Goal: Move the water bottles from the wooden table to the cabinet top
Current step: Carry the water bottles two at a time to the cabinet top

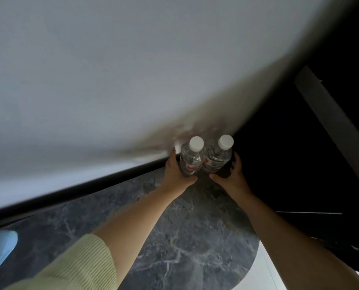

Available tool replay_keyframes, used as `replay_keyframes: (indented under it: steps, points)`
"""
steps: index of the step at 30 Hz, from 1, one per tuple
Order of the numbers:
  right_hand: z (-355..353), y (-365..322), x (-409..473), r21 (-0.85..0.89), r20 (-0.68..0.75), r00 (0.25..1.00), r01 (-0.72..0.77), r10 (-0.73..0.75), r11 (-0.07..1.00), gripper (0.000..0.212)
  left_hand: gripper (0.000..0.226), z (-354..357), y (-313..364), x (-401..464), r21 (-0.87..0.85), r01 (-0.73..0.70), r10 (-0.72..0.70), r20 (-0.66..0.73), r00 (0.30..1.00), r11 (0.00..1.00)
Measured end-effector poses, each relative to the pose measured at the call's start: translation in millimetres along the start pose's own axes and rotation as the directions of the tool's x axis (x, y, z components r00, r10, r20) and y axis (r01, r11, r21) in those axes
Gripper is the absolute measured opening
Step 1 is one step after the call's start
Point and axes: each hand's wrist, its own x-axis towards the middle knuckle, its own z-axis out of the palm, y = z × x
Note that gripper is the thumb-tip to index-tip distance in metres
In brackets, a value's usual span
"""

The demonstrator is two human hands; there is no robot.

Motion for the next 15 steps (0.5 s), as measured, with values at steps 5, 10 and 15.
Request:
replay_keyframes:
  steps: [5,10,15]
  points:
    - [-22,-29,-35,-0.073,-0.055,0.998,-0.029,0.025,0.997,0.112,0.115,-25,30,-26,0.101,-0.035,0.041,-0.059,0.997,0.994]
    - [-48,-94,-77,-0.101,-0.048,0.997,0.062,-0.067,0.993,0.108,0.106,-59,90,-60,0.213,-0.237,0.245,-0.013,0.969,0.948]
    - [-81,-179,-116,-0.33,-0.045,0.981,0.164,-0.189,0.93,0.088,0.091,-94,167,-101,0.364,-0.379,0.384,0.062,0.921,0.851]
